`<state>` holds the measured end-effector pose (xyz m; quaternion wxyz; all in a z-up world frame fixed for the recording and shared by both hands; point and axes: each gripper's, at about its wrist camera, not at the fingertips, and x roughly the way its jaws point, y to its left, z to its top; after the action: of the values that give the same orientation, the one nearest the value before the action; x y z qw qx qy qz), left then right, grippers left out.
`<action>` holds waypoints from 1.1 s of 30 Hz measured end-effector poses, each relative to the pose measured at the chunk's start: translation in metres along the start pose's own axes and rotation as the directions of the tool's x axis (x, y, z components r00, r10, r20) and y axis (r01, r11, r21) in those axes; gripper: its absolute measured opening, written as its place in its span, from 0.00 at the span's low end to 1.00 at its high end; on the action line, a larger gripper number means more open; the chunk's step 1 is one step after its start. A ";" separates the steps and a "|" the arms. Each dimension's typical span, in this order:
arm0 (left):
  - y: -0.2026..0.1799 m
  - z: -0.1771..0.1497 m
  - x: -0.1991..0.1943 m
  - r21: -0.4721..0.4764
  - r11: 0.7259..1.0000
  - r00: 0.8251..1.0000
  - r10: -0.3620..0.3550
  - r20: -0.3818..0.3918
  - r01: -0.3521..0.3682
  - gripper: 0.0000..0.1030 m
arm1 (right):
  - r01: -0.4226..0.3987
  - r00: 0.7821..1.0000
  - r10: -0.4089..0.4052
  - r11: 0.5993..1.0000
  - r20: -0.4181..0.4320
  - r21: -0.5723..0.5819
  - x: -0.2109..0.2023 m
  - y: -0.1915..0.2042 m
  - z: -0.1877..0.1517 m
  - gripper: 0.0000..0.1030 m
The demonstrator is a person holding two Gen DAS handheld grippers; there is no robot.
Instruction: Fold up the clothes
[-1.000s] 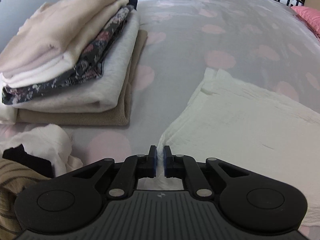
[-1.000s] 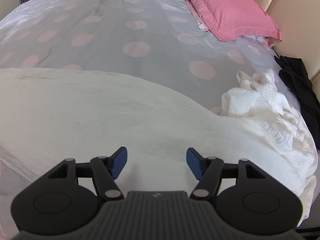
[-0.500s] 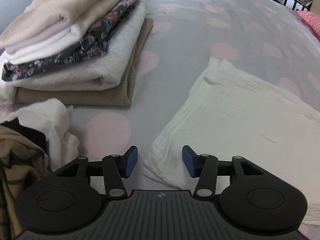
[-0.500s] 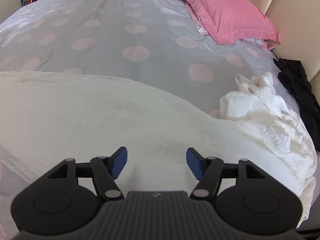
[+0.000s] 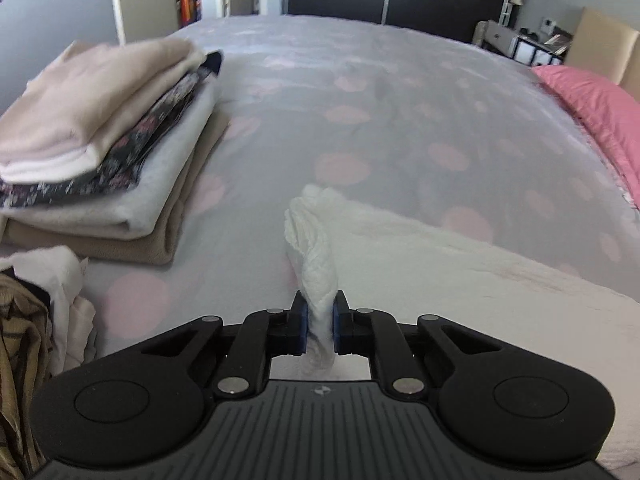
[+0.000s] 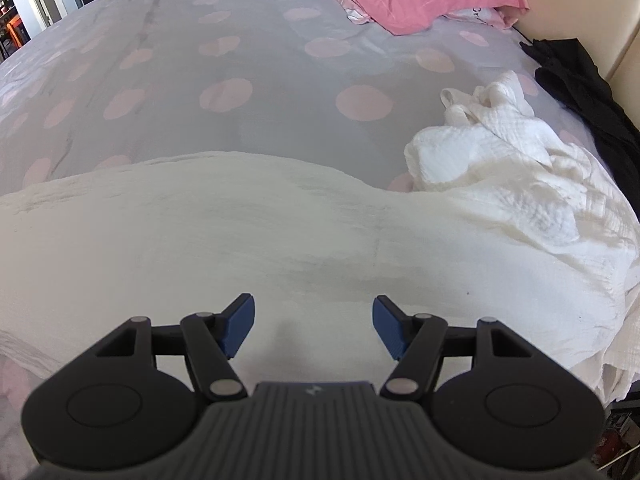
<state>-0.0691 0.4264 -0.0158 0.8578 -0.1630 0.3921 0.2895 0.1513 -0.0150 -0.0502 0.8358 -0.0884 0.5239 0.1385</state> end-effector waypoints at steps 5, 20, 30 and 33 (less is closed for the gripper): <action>-0.075 0.006 -0.032 0.149 0.982 0.991 -0.124 0.048 0.116 0.09 | -0.027 1.000 0.027 1.000 -0.007 -0.010 -0.005 0.000 -0.004 0.66; -0.273 -0.113 -0.033 0.496 0.821 0.954 -0.294 -0.056 0.282 0.09 | -0.268 0.962 0.269 0.963 -0.044 0.041 -0.006 -0.002 -0.015 0.73; -0.284 -0.167 -0.019 0.592 0.771 0.971 -0.211 -0.110 0.235 0.09 | -0.469 0.850 0.517 0.831 -0.102 0.300 0.022 0.012 -0.007 0.72; -0.279 -0.162 -0.012 0.583 0.772 0.967 -0.213 -0.138 0.253 0.09 | -0.499 0.830 0.543 0.826 -0.130 0.264 0.029 0.038 0.003 0.68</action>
<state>0.0048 0.1226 -0.0954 0.8815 0.0582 0.4671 0.0378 0.1534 0.0260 -0.0746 0.7135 0.1375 0.6209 0.2942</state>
